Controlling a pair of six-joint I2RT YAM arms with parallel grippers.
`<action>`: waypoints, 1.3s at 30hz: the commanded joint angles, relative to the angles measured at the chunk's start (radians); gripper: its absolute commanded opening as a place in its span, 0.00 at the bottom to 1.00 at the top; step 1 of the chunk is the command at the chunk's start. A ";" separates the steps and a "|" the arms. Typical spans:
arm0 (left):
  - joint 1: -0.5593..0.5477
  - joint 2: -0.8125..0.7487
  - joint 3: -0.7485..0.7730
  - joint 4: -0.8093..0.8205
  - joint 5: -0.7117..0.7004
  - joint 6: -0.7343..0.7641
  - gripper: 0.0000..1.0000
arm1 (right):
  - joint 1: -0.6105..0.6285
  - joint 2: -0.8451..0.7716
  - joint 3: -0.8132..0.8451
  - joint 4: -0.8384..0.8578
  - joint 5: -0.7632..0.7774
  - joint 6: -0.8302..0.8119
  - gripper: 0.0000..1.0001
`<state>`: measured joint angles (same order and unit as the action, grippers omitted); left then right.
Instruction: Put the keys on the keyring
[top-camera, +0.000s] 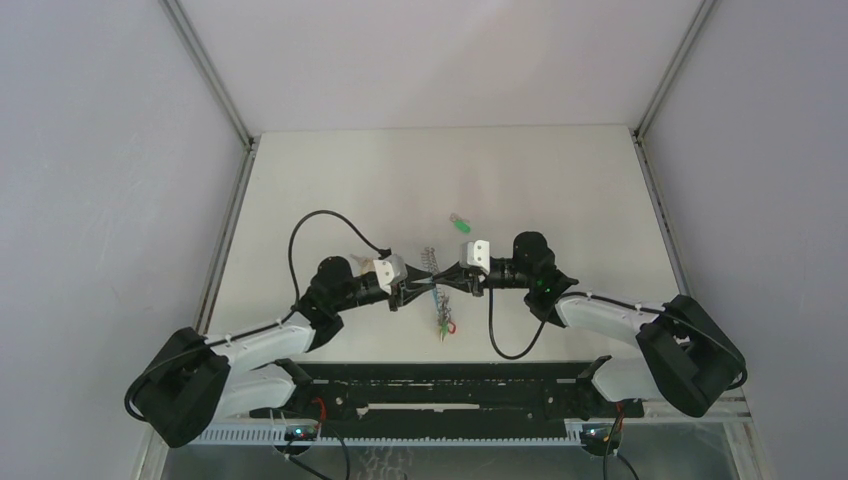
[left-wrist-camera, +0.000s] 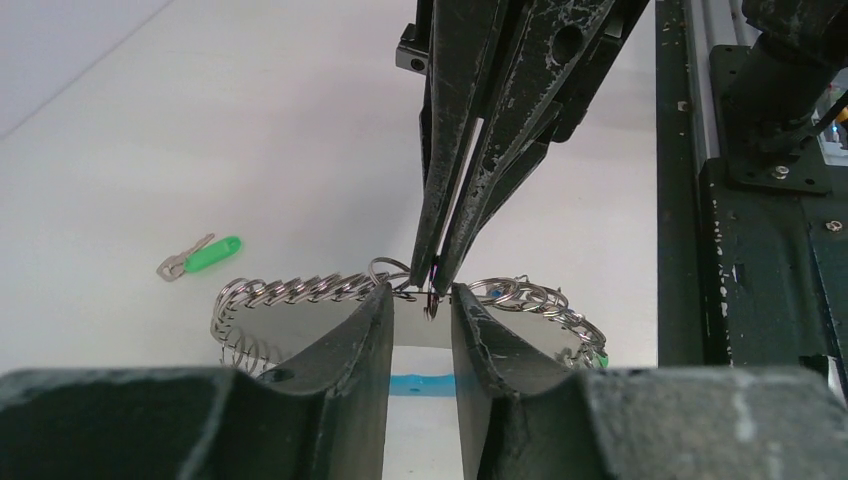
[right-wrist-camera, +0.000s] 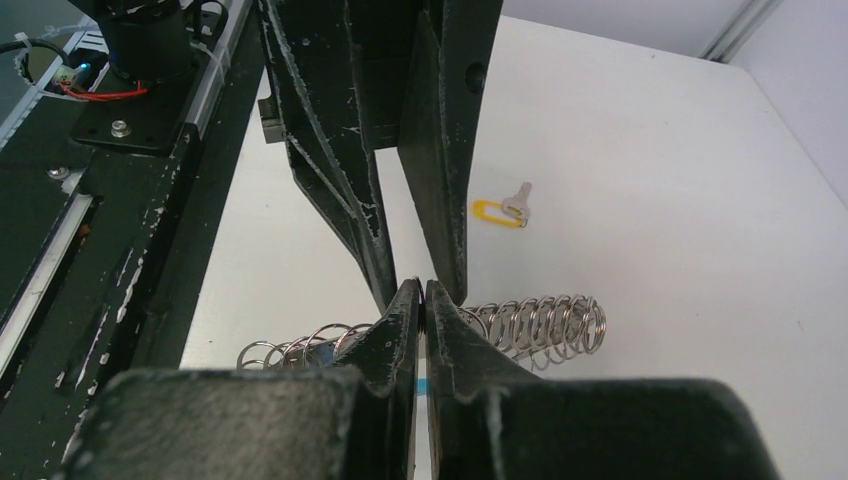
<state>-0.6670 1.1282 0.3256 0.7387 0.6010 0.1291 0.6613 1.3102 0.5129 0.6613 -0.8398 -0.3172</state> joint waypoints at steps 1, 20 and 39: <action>0.007 0.011 -0.008 0.055 0.034 -0.016 0.30 | -0.003 -0.003 0.008 0.088 -0.027 0.020 0.00; 0.003 -0.053 0.073 -0.168 -0.005 0.034 0.00 | 0.002 -0.082 0.002 -0.134 0.021 -0.086 0.03; -0.123 0.003 0.312 -0.645 -0.208 0.149 0.00 | 0.060 -0.080 0.026 -0.307 0.149 -0.240 0.21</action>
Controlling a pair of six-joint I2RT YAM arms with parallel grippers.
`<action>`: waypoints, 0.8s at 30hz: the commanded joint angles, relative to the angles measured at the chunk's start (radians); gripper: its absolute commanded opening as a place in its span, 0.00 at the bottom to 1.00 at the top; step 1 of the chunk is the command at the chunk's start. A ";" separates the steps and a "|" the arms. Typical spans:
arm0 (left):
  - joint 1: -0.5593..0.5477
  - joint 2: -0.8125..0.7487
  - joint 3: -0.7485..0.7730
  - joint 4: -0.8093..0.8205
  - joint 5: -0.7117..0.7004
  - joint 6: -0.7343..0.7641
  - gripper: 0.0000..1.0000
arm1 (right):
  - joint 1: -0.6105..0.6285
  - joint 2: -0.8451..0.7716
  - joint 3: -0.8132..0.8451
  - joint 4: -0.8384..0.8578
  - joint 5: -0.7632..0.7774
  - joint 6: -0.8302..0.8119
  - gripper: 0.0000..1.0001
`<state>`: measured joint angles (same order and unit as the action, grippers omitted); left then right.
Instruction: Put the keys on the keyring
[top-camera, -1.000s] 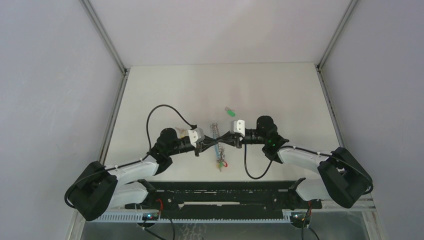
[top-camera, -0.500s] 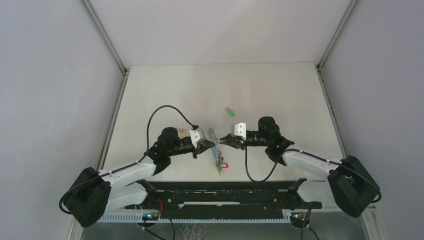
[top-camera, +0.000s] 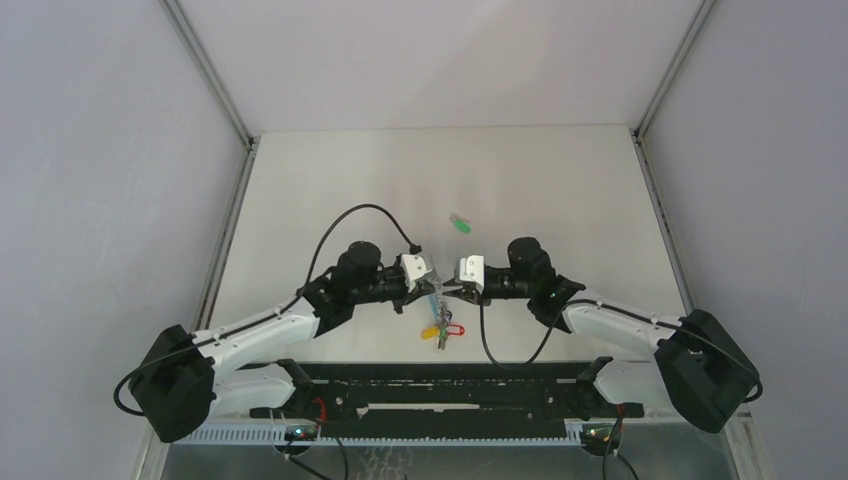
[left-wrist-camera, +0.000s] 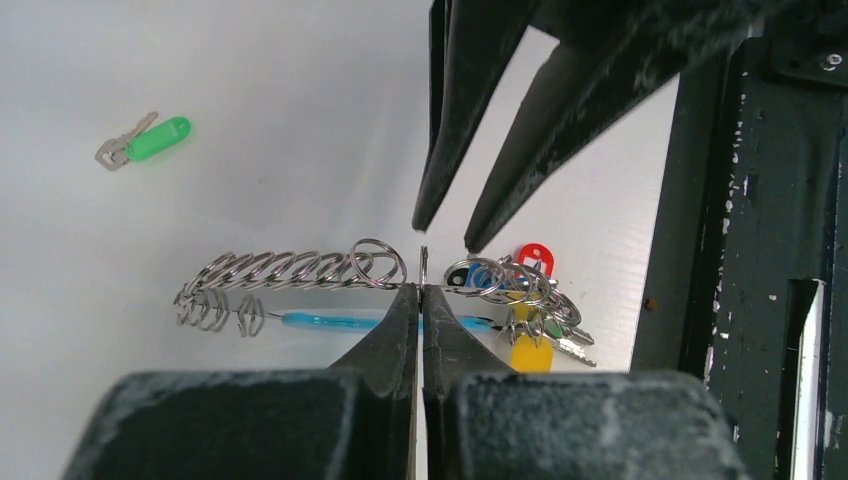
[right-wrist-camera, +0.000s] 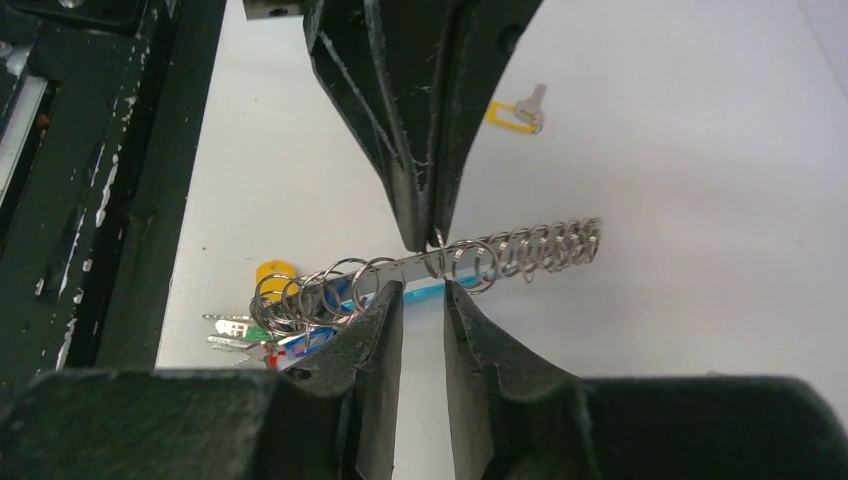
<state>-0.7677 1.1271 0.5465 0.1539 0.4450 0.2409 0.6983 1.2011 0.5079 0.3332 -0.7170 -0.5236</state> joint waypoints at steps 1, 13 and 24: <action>-0.026 0.006 0.096 -0.070 -0.060 0.038 0.00 | 0.027 0.035 0.034 0.022 0.028 -0.038 0.21; -0.051 0.037 0.143 -0.144 -0.091 0.055 0.00 | 0.047 0.039 0.040 0.042 0.083 -0.043 0.21; -0.054 0.038 0.148 -0.151 -0.084 0.060 0.00 | 0.050 0.017 0.040 0.042 0.075 -0.034 0.21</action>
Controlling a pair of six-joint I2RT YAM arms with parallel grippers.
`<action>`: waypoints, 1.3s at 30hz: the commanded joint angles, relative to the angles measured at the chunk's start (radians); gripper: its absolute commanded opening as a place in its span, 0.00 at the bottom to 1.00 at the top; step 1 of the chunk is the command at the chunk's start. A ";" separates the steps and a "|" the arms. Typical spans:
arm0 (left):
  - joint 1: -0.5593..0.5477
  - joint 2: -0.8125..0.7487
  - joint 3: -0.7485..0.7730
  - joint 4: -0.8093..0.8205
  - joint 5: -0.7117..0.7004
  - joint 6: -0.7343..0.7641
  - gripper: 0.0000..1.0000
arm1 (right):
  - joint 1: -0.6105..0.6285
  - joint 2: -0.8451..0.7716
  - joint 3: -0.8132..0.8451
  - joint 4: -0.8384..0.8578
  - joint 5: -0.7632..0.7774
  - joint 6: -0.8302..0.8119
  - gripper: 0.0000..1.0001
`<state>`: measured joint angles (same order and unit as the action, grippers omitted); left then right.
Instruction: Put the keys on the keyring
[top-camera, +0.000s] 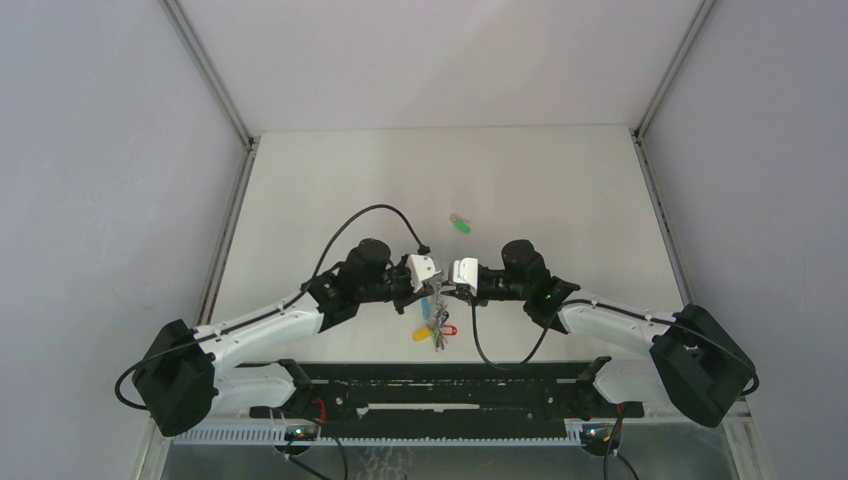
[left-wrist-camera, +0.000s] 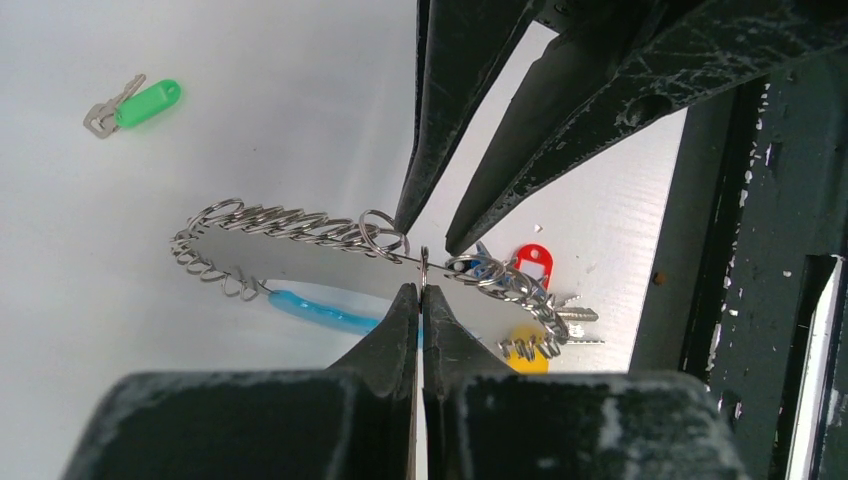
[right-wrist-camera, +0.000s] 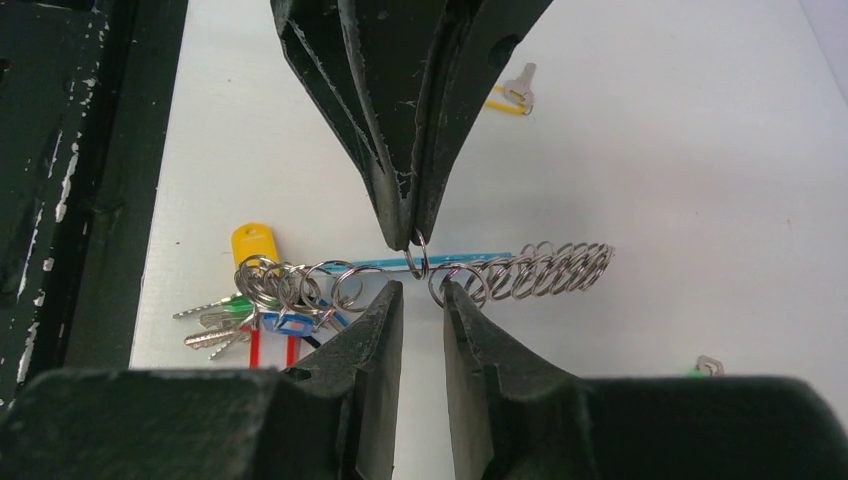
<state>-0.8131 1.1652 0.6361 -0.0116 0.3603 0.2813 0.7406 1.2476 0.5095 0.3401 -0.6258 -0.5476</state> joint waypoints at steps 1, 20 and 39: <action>-0.009 -0.001 0.057 0.015 0.005 0.019 0.00 | 0.009 -0.030 0.038 0.040 -0.024 -0.010 0.21; -0.011 -0.021 0.049 0.036 0.040 0.022 0.00 | 0.014 0.013 0.039 0.103 -0.075 0.010 0.16; -0.009 -0.073 -0.045 0.153 0.050 0.048 0.09 | -0.012 0.009 0.054 0.107 -0.101 0.040 0.00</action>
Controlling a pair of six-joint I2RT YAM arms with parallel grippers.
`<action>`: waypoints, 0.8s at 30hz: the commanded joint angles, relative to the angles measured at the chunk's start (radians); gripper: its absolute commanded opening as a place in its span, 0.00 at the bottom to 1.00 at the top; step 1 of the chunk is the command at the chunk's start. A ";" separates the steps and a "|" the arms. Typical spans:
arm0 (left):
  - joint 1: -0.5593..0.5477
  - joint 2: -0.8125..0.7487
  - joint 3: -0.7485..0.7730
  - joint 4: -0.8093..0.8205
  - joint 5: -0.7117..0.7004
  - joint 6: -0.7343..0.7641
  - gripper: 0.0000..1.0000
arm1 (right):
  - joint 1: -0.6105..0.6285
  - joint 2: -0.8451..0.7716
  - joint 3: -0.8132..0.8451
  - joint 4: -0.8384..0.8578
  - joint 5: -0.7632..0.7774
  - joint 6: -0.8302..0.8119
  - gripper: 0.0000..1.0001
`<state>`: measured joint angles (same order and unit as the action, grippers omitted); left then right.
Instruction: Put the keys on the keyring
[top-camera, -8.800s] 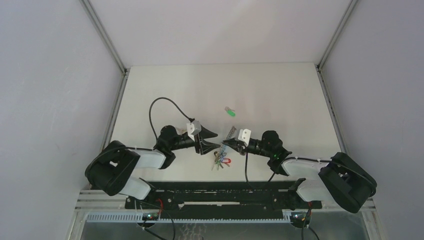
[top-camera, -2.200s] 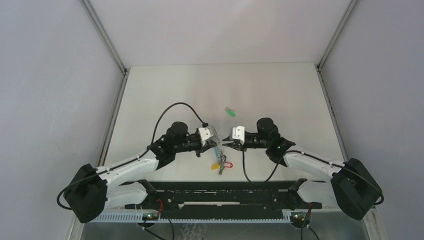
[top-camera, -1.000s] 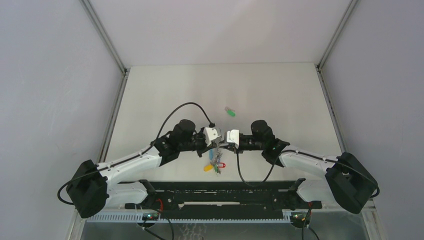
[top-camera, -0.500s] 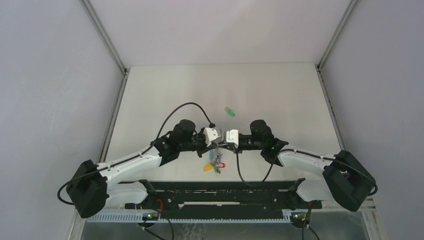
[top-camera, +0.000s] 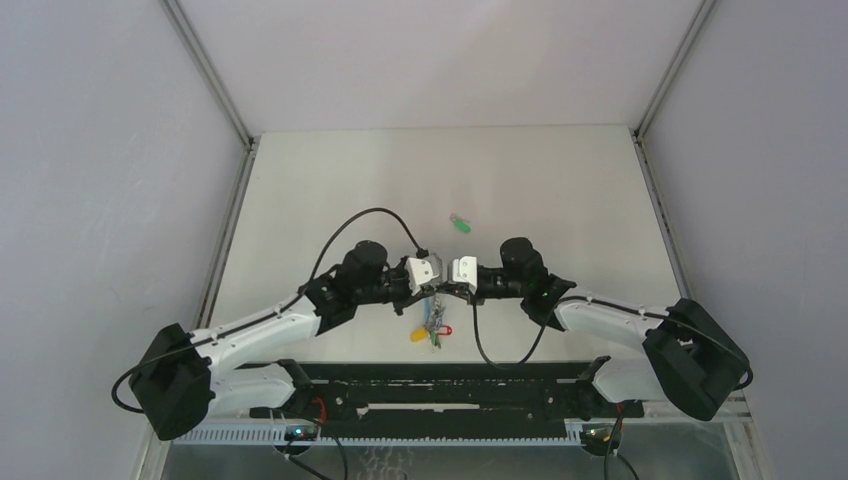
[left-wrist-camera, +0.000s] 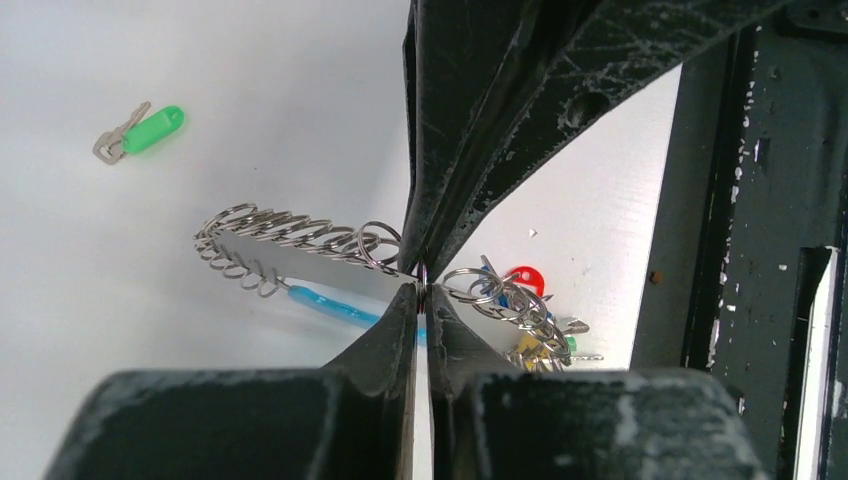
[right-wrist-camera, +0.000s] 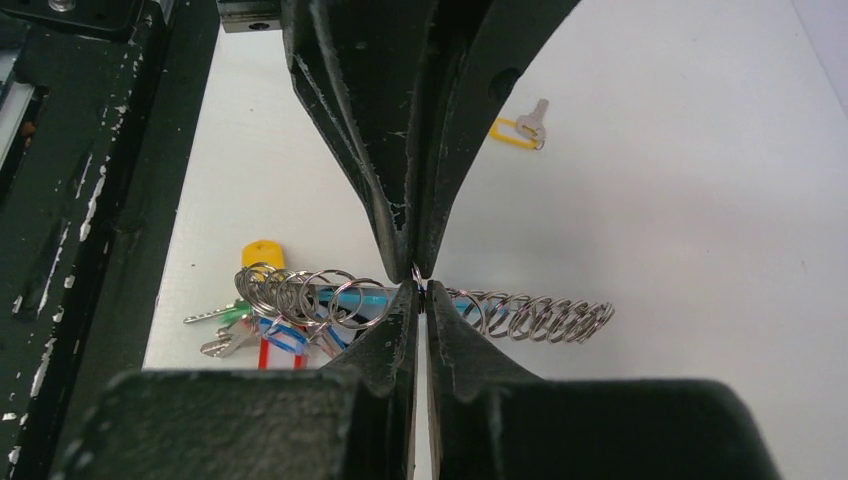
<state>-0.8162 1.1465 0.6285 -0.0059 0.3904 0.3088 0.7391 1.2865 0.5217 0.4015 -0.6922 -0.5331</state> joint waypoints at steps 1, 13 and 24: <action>-0.002 -0.059 -0.054 0.166 0.020 0.021 0.13 | -0.013 -0.033 0.041 0.046 -0.037 0.029 0.00; 0.073 -0.073 -0.164 0.338 0.110 0.001 0.25 | -0.035 -0.044 0.028 0.100 -0.075 0.067 0.00; 0.078 -0.065 -0.176 0.374 0.140 -0.004 0.28 | -0.036 -0.032 0.027 0.125 -0.090 0.086 0.00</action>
<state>-0.7429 1.0863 0.4702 0.3084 0.4965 0.3138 0.7067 1.2793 0.5240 0.4316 -0.7471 -0.4675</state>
